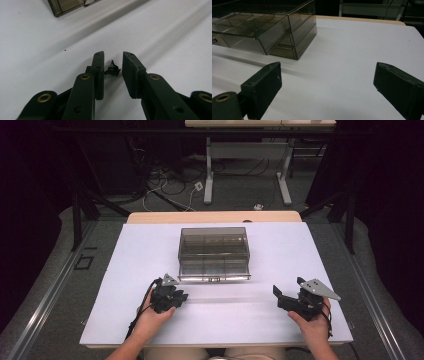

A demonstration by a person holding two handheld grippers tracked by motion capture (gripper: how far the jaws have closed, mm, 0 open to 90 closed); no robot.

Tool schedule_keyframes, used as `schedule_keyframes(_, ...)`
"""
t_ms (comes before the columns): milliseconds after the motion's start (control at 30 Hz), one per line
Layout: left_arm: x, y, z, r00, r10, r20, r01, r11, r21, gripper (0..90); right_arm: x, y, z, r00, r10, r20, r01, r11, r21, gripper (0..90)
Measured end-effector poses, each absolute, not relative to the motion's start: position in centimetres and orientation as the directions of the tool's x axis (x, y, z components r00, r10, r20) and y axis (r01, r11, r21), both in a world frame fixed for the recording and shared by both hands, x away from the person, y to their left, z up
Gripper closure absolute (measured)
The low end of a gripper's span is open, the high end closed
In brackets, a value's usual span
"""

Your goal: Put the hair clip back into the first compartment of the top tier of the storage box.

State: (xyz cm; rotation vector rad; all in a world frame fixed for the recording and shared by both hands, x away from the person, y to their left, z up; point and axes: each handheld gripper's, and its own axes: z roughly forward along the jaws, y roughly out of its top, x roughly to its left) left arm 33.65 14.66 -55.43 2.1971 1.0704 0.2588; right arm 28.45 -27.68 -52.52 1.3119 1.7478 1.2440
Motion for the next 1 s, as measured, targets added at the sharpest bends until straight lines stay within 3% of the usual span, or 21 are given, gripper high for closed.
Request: schedule_keyframes(1000, 33.56, 14.99, -55.2, 0.607, 0.784, -0.134, 0.665, -0.407, 0.626, 77.0, 28.53, -27.58, -52.68, -0.316, 0.946, 0.071, 0.379, 0.057, 0.924, 8.2)
